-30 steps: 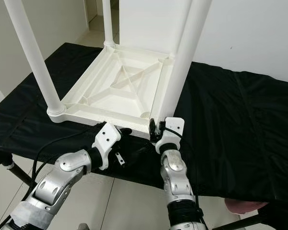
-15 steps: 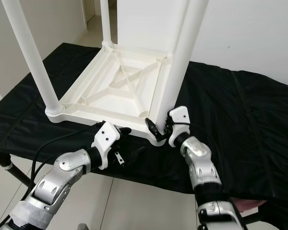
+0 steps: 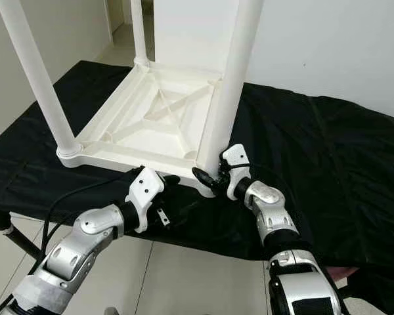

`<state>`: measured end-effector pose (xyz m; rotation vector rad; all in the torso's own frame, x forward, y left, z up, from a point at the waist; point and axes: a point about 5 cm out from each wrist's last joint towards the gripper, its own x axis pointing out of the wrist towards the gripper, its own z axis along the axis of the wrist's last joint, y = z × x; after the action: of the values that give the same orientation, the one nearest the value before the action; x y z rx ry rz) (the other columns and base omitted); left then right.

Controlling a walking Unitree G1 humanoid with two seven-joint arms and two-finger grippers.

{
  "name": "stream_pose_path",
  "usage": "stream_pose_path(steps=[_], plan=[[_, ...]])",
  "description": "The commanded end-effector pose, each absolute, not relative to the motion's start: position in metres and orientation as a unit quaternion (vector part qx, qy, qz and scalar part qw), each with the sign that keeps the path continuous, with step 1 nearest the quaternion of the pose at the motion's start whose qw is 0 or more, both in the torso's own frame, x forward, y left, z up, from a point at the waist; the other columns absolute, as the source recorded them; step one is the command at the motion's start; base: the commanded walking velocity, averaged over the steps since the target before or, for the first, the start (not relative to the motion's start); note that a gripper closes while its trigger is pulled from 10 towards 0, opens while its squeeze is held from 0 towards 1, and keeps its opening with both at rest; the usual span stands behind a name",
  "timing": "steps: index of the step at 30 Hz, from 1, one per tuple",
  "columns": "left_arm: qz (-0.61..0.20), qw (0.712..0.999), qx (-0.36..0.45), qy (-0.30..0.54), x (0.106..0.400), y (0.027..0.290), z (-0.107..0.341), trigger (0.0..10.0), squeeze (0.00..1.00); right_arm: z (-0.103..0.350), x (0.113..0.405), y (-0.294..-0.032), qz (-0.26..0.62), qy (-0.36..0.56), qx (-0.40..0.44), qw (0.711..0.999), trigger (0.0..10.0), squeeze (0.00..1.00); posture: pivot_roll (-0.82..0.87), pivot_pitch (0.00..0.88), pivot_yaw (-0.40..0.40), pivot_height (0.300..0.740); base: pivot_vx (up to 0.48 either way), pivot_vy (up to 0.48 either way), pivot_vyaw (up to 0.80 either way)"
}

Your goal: Building children table

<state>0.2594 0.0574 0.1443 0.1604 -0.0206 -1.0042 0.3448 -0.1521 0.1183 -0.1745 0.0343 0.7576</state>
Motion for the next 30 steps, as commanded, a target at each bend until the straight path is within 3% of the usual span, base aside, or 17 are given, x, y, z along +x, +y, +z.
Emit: stream_pose_path(steps=[1, 10, 11, 18, 25, 26, 30], plan=[[-0.499, 0.863, 0.077, -0.005, 0.256, 0.056, 0.143, 10.0, 0.00, 0.110, 0.344, -0.152, 0.374, 0.044, -0.090, 0.922, 0.0, 0.00, -0.02, 0.000, -0.059, 0.740, 0.000, 0.000, 0.00], [-0.503, 0.861, 0.076, -0.003, 0.254, 0.055, 0.143, 10.0, 0.00, 0.106, 0.341, -0.156, 0.367, 0.036, -0.071, 0.927, 0.0, 0.00, -0.04, 0.000, -0.053, 0.740, 0.000, 0.000, 0.00], [-0.504, 0.860, 0.076, -0.003, 0.254, 0.055, 0.143, 10.0, 0.00, 0.106, 0.341, -0.156, 0.355, 0.031, -0.063, 0.932, 10.0, 0.00, -0.04, 0.000, -0.055, 0.740, 0.000, 0.000, 0.00], [-0.505, 0.860, 0.075, -0.002, 0.253, 0.053, 0.142, 10.0, 0.00, 0.106, 0.342, -0.155, 0.235, 0.011, -0.034, 0.971, 10.0, 0.00, -0.03, 0.000, -0.070, 0.740, 0.000, 0.000, 0.00], [-0.506, 0.860, 0.073, 0.001, 0.250, 0.053, 0.141, 10.0, 0.00, 0.106, 0.332, -0.144, 0.176, 0.002, -0.010, 0.984, 10.0, 0.00, -0.04, 0.000, -0.072, 0.740, 0.000, 0.000, 0.00], [-0.507, 0.859, 0.073, 0.002, 0.250, 0.053, 0.140, 10.0, 0.00, 0.102, 0.325, -0.137, 0.120, 0.012, -0.003, 0.993, 10.0, 0.00, -0.04, 0.000, -0.076, 0.740, 0.000, 0.000, 0.00], [-0.508, 0.858, 0.073, 0.002, 0.250, 0.053, 0.140, 10.0, 0.00, 0.098, 0.316, -0.128, 0.077, 0.024, 0.001, 0.997, 10.0, 0.00, -0.04, 0.000, -0.082, 0.740, 0.000, 0.000, 0.00]])
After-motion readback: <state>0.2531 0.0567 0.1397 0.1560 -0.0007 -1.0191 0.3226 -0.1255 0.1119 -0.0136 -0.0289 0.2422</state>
